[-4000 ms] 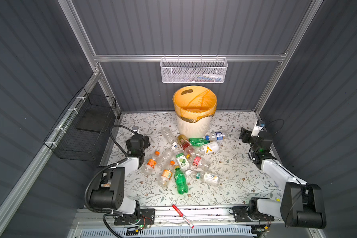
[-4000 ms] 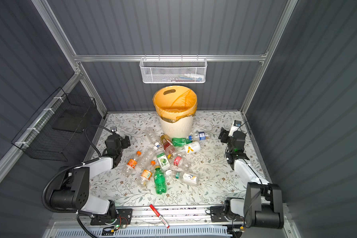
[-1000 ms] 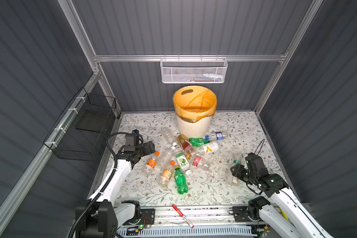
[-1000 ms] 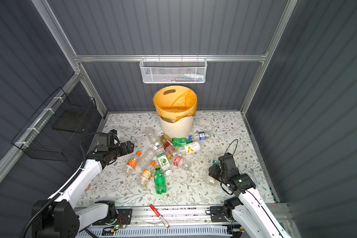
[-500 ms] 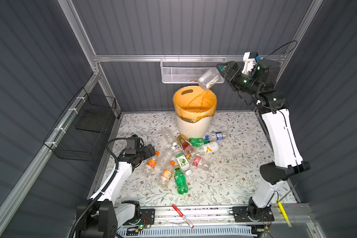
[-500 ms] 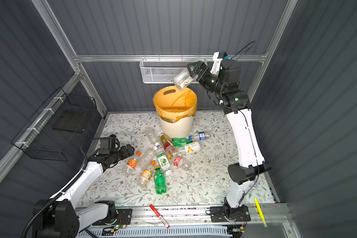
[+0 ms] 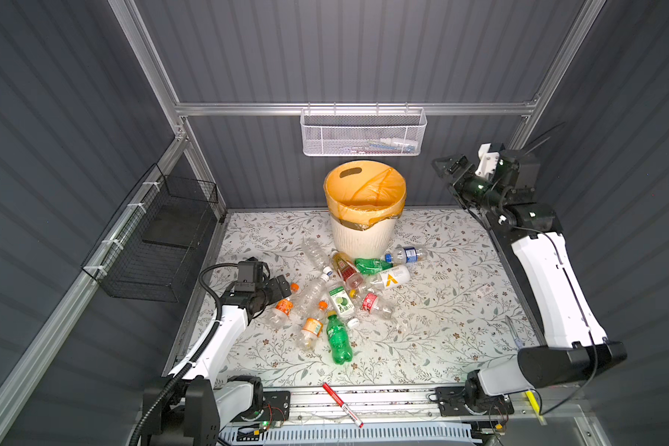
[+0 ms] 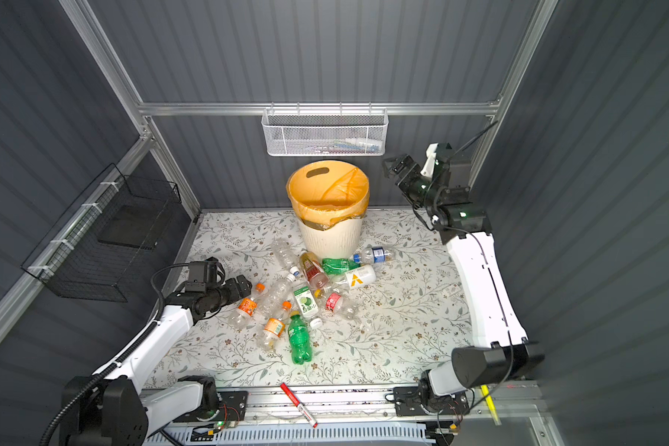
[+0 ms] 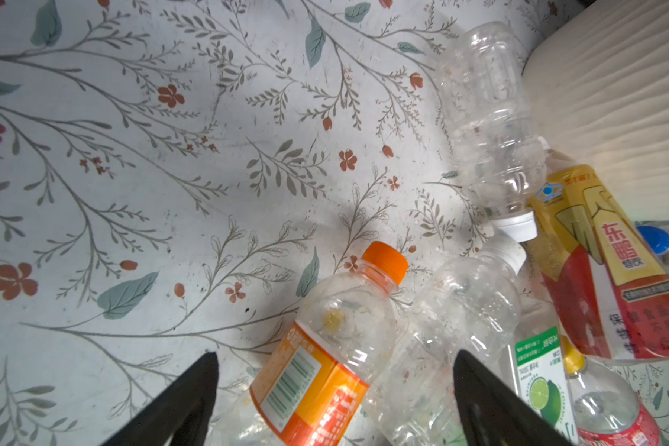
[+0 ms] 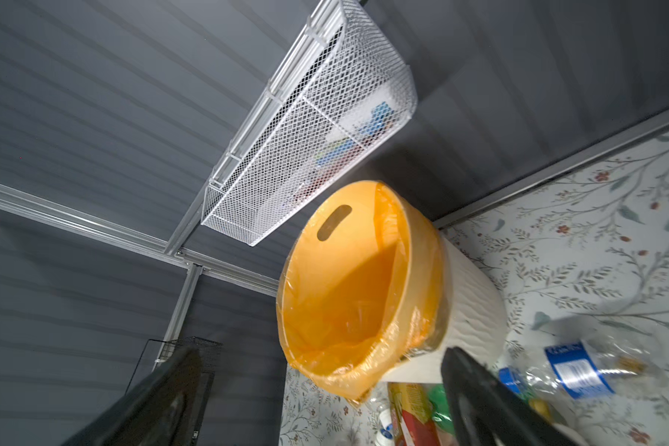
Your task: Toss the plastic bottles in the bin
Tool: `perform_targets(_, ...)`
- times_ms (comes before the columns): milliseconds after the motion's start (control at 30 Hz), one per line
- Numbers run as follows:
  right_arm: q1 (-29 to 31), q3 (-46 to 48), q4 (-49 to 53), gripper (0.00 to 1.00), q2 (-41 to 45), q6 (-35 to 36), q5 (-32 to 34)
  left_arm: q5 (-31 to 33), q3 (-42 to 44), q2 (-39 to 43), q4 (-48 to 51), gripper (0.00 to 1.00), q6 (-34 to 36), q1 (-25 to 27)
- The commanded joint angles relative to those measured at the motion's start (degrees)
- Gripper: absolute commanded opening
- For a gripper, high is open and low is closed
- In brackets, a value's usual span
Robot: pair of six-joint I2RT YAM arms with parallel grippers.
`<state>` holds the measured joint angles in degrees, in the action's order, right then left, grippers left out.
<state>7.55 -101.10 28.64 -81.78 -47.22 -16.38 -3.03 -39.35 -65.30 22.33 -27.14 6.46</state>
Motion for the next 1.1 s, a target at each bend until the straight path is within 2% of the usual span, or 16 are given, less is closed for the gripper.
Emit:
perform_targets(0,-1.32,9.59,-1.96,0.99,6.07,3.7,2.39,-0.06,2.02,-1.33,1.35,0.94,-1.85,0.4)
perform_targets(133,-3.84,23.11,-2.52,0.99,12.72,4.5,2.79,-0.31,3.58,-3.79,0.11,0.93,-2.37,0.53)
perform_targets(333,-5.28,35.22,-4.13,0.99,19.36,4.16,2.58,0.28,3.96,-6.19,-0.95,0.92,-2.2,1.62)
perform_targets(500,-5.38,39.89,-5.36,0.99,20.78,3.35,1.89,0.23,4.87,-7.92,-2.64,0.85,-2.74,1.98)
perform_targets(700,-5.34,42.17,-6.04,0.99,20.95,2.66,1.49,0.29,5.65,-9.71,-3.96,0.65,-3.62,2.07)
perform_targets(800,-5.43,43.04,-6.06,0.99,20.87,2.23,1.31,0.99,5.87,-9.89,-4.08,0.59,-3.94,2.06)
perform_targets(933,-5.4,44.42,-7.25,0.99,20.69,1.11,0.9,1.87,5.91,-9.09,-4.18,0.54,-4.11,2.07)
perform_targets(1067,-5.4,45.67,-8.45,0.99,20.47,0.23,0.12,3.06,1.64,-7.32,-4.52,0.53,-3.77,2.07)
